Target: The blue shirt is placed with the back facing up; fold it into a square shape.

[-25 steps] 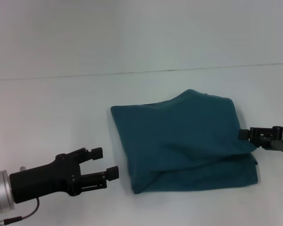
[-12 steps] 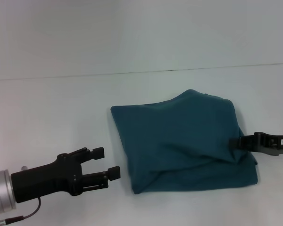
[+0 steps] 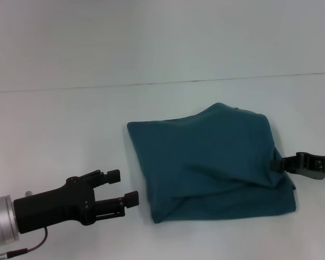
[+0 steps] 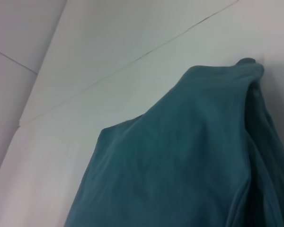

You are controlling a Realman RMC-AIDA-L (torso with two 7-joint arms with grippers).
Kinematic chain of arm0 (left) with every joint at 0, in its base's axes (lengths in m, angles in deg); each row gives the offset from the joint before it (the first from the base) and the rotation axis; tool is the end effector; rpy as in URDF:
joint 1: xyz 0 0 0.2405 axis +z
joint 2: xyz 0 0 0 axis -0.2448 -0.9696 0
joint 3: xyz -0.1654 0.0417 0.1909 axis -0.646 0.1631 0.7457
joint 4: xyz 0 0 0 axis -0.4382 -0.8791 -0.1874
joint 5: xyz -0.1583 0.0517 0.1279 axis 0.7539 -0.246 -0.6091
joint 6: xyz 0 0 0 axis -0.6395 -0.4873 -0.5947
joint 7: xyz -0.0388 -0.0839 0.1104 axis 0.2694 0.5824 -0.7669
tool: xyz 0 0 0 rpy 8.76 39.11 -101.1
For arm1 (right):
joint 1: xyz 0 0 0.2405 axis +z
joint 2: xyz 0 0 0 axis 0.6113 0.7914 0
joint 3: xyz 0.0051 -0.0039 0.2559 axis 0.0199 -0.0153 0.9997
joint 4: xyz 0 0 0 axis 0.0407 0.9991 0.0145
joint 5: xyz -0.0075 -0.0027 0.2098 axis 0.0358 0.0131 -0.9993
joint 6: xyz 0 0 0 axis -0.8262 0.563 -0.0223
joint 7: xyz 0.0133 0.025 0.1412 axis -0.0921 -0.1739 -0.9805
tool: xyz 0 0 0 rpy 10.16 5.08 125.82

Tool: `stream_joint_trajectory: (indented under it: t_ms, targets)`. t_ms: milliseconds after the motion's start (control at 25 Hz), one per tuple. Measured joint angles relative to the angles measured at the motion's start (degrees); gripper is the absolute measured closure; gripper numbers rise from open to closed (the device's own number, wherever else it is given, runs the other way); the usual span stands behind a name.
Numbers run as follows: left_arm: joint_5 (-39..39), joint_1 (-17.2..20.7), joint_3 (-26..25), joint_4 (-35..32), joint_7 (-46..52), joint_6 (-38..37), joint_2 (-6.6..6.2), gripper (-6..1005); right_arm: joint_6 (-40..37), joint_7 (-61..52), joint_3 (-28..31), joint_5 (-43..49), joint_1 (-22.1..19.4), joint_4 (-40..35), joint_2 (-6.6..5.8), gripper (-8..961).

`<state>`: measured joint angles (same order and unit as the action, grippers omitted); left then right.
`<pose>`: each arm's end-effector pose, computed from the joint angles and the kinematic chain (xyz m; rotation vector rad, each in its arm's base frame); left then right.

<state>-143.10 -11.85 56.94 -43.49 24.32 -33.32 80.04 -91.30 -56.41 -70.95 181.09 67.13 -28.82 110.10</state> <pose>-0.2644 0.2972 -0.0277 -2.6661 -0.8799 -0.9491 0.3337 0.3402 0.0398 -2.1216 1.7837 0.5731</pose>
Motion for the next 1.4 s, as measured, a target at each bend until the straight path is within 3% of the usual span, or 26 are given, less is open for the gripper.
stream_joint_trajectory:
  t_ms: [520,680,960,1400]
  targets:
    - [0.0,-0.09,0.0,0.0,0.0,0.35,0.0,76,-1.92,-0.68,0.15,0.1,-0.19,-0.46,-0.67,951]
    - [0.0,-0.19,0.0,0.0,0.0,0.46,0.0,76,-6.78,0.85,3.49,-0.04,-0.56,-1.73,-0.96,950]
    - [0.0,-0.58,0.0,0.0,0.12,0.71,0.14,77,-15.08,2.95,10.86,-0.3,-0.25,-5.96,-0.4,949]
    - [0.01,-0.96,-0.05,-0.01,0.56,1.2,0.26,78,-21.21,3.56,11.8,-7.07,0.25,-8.89,-1.17,946]
